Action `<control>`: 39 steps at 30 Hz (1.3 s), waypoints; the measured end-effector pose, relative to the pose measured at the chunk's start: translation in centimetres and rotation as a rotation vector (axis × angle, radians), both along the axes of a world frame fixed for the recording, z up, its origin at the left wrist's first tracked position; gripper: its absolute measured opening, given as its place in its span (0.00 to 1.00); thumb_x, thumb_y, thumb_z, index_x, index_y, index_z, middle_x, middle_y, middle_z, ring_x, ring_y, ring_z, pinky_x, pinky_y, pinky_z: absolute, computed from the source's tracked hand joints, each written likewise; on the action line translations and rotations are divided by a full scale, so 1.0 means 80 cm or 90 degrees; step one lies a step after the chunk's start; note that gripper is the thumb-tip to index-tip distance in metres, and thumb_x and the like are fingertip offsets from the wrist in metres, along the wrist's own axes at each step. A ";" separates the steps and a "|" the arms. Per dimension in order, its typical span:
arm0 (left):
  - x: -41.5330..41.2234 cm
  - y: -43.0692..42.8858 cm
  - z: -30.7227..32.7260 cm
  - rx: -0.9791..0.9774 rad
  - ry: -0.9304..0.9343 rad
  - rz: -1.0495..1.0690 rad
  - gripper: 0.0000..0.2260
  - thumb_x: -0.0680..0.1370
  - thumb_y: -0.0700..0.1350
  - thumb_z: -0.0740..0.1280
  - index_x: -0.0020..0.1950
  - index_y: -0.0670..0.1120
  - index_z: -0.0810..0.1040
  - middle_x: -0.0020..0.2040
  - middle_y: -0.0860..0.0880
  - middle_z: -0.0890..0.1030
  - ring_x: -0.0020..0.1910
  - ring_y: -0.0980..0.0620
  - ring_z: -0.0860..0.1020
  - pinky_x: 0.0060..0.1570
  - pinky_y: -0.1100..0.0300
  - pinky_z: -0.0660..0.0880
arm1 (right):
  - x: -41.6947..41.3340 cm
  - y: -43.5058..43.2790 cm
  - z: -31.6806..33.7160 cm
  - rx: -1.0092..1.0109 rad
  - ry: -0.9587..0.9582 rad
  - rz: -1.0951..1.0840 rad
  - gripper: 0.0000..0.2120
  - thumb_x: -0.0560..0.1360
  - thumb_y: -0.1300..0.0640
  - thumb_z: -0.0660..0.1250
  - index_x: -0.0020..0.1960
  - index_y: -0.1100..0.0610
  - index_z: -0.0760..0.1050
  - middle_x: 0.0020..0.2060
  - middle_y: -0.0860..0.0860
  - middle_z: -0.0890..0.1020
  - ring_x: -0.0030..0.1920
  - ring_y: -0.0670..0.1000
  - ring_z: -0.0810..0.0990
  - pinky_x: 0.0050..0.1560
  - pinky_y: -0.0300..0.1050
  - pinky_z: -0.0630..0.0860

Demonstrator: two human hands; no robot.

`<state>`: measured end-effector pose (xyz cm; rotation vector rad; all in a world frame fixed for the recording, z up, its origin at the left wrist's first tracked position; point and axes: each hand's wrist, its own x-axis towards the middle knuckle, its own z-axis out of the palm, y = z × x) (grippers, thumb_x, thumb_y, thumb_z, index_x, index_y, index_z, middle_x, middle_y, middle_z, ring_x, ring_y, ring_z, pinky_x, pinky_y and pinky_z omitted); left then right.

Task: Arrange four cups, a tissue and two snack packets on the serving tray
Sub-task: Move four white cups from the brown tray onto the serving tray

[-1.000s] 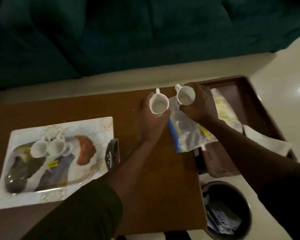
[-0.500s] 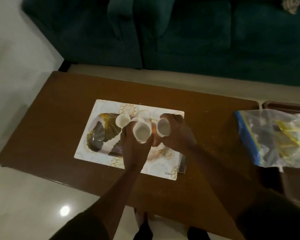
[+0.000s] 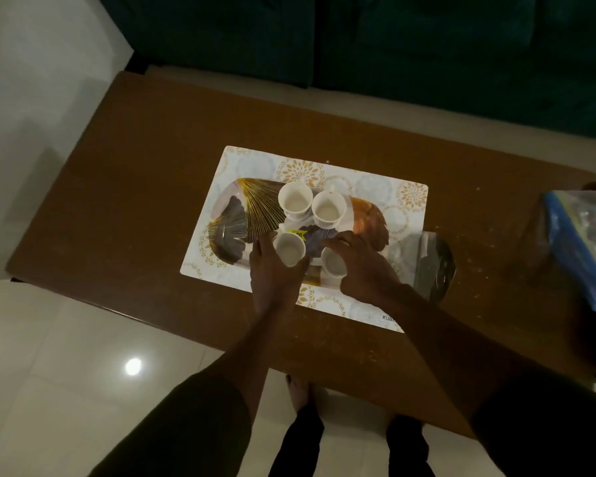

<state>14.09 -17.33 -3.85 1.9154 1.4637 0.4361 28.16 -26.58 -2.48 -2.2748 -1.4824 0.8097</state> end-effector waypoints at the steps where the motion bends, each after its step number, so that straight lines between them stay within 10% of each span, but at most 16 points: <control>1: -0.001 0.001 -0.003 -0.012 0.001 0.005 0.33 0.66 0.54 0.78 0.65 0.46 0.68 0.61 0.44 0.77 0.60 0.42 0.76 0.52 0.49 0.75 | -0.001 0.003 -0.003 0.004 -0.001 -0.004 0.38 0.62 0.69 0.71 0.69 0.51 0.68 0.65 0.50 0.71 0.67 0.54 0.69 0.47 0.45 0.75; 7: -0.019 0.008 -0.007 0.001 0.051 -0.021 0.39 0.66 0.57 0.76 0.70 0.46 0.62 0.67 0.43 0.71 0.64 0.40 0.74 0.53 0.44 0.77 | -0.012 -0.002 -0.004 0.076 0.049 -0.114 0.45 0.62 0.65 0.76 0.74 0.55 0.60 0.69 0.55 0.67 0.70 0.57 0.65 0.58 0.53 0.75; 11: -0.040 0.037 0.005 0.110 0.130 -0.301 0.38 0.70 0.49 0.68 0.77 0.54 0.55 0.77 0.44 0.61 0.76 0.40 0.60 0.69 0.38 0.63 | -0.035 -0.013 -0.006 0.122 0.094 -0.302 0.46 0.59 0.56 0.82 0.70 0.65 0.62 0.66 0.60 0.69 0.67 0.58 0.68 0.66 0.55 0.69; 15: -0.050 0.067 0.006 0.172 0.276 -0.533 0.41 0.67 0.32 0.66 0.78 0.53 0.59 0.78 0.49 0.61 0.77 0.43 0.59 0.73 0.40 0.60 | -0.039 -0.004 -0.006 0.145 0.114 -0.381 0.33 0.64 0.58 0.79 0.64 0.62 0.69 0.57 0.58 0.77 0.57 0.58 0.76 0.53 0.47 0.75; 18: -0.050 0.073 0.005 0.178 0.259 -0.448 0.36 0.68 0.34 0.72 0.74 0.49 0.67 0.69 0.46 0.73 0.70 0.42 0.68 0.67 0.40 0.68 | -0.043 0.006 -0.003 0.212 0.108 -0.344 0.24 0.69 0.64 0.73 0.63 0.59 0.73 0.56 0.55 0.80 0.58 0.55 0.77 0.57 0.53 0.77; 25: -0.043 0.057 0.009 -0.029 0.060 -0.209 0.31 0.68 0.47 0.78 0.67 0.46 0.70 0.62 0.44 0.78 0.59 0.44 0.78 0.51 0.52 0.75 | -0.069 0.012 -0.006 0.178 0.121 -0.440 0.36 0.64 0.61 0.79 0.67 0.65 0.67 0.59 0.61 0.78 0.58 0.57 0.78 0.56 0.54 0.78; 32: -0.024 0.049 0.008 -0.041 -0.003 -0.166 0.23 0.72 0.48 0.74 0.65 0.46 0.75 0.58 0.45 0.80 0.56 0.46 0.79 0.52 0.47 0.78 | -0.076 0.025 -0.010 0.167 0.227 -0.553 0.24 0.71 0.62 0.73 0.65 0.62 0.72 0.58 0.57 0.82 0.56 0.52 0.81 0.51 0.35 0.76; 39: -0.005 0.052 0.008 -0.046 0.002 -0.129 0.24 0.73 0.50 0.73 0.67 0.45 0.73 0.62 0.43 0.79 0.60 0.44 0.77 0.57 0.45 0.77 | -0.069 0.034 -0.006 0.175 0.198 -0.520 0.19 0.73 0.60 0.72 0.63 0.60 0.75 0.57 0.54 0.83 0.55 0.47 0.81 0.56 0.38 0.76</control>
